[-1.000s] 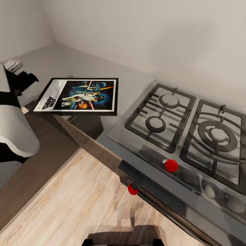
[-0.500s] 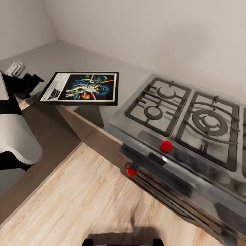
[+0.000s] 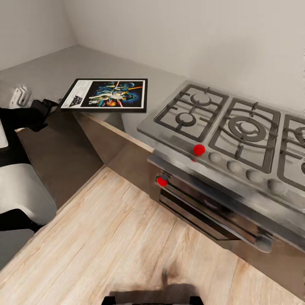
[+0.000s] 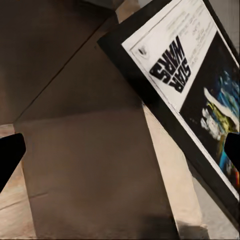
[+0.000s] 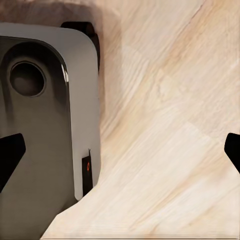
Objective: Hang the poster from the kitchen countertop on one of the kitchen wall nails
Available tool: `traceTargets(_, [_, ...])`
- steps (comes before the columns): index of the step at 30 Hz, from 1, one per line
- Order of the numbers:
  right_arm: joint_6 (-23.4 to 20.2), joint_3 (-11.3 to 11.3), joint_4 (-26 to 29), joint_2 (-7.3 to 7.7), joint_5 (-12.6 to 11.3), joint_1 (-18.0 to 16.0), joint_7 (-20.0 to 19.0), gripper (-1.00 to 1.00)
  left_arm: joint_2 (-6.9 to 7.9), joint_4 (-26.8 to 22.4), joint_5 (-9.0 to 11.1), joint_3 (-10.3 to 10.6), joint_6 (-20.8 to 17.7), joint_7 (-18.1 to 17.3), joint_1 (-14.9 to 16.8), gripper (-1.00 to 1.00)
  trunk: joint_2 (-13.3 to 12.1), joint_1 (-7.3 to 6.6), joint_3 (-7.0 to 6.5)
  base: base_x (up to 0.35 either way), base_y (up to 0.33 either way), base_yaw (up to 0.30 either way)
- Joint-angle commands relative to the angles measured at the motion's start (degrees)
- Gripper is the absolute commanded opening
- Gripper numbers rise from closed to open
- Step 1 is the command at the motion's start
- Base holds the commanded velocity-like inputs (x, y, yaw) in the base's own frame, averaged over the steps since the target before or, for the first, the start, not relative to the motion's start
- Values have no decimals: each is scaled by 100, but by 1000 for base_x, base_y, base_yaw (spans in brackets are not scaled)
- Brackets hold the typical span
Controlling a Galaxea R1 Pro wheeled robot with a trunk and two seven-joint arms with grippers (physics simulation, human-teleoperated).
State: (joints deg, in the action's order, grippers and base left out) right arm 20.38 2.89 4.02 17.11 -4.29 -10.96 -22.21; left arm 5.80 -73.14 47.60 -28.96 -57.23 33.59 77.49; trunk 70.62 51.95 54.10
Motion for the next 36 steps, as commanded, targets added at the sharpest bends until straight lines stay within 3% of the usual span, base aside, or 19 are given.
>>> traceTargets(1, [1,27,-7,1,-45,-3,-55,100,0,-98,347,-5,-14,-12,-113,100,3,-4,3,-339,0,0])
traceTargets(3, [1,27,-7,-2,-45,-3,-55,100,0,-130,480,-5,-15,-30,-189,100,3,-4,3,-339,0,0])
traceTargets(8, [2,27,-7,0,-45,-3,-55,100,0,-215,1359,-5,-36,-94,-601,100,3,-4,3,-176,0,0])
traceTargets(10, [1,39,-7,3,-47,-3,-55,100,0,-467,2312,-1,-61,-443,-1261,100,3,-4,3,-53,0,0])
traceTargets(12, [2,52,-1,8,-55,-3,-55,100,0,-732,2837,17,-68,-977,-1916,100,3,-4,3,-27,0,0])
traceTargets(14, [6,61,5,9,-61,-3,-55,100,0,-876,3039,43,-68,-1421,-2327,100,3,-4,3,-15,0,0])
traceTargets(16, [138,72,12,11,-73,-3,-60,100,4,-1027,3250,72,-69,-2444,-3169,100,3,-4,3,-7,0,0])
traceTargets(21, [426,89,25,3,-87,-3,-71,100,29,-1117,3354,93,-62,-3945,-4626,100,3,-4,3,-3,0,0])
traceTargets(23, [461,93,102,-2,-90,-3,-71,100,34,-1127,3361,96,-58,-4278,-5061,100,3,-4,3,0,0,0])
traceTargets(24, [494,95,277,-11,-89,-3,-71,100,39,-1143,3364,100,-55,-4643,-5630,100,3,-4,3,0,0,0])
traceTargets(25, [504,93,457,-19,-89,-3,-72,100,40,-1146,3361,105,-51,-4755,-5827,100,3,-4,3,0,0,0])
traceTargets(26, [507,90,540,-21,-89,-3,-72,100,41,-1151,3320,145,-32,-4980,-6237,100,3,-4,3,0,0,0])
traceTargets(28, [512,85,704,-25,-91,-3,-80,100,41,-1151,3204,196,-9,-5161,-6575,100,3,-4,3,0,0,0])
traceTargets(29, [504,72,898,-29,-92,-3,-95,100,35,-1128,2871,252,17,-5379,-6899,100,3,-4,3,0,0,0])
traceTargets(30, [487,47,1301,-34,-84,-3,-149,100,15,-945,1950,318,131,-6054,-7425,100,3,-4,3,0,0,0])
traceTargets(31, [483,40,1478,-36,-79,-3,-176,100,10,-686,1437,338,322,-6555,-7598,100,3,-4,3,0,0,0])
traceTargets(34, [473,32,1749,-39,-75,-3,-203,100,4,215,312,359,1149,-7908,-7781,100,3,-4,3,0,0,0])
traceTargets(35, [471,31,1855,-40,-74,-3,-210,100,6,774,-259,366,1732,-8660,-7826,100,3,-4,3,0,0,0])
traceTargets(36, [470,30,1899,-40,-73,-3,-212,100,6,1060,-524,367,2039,-9016,-7843,100,3,-4,3,0,0,0])
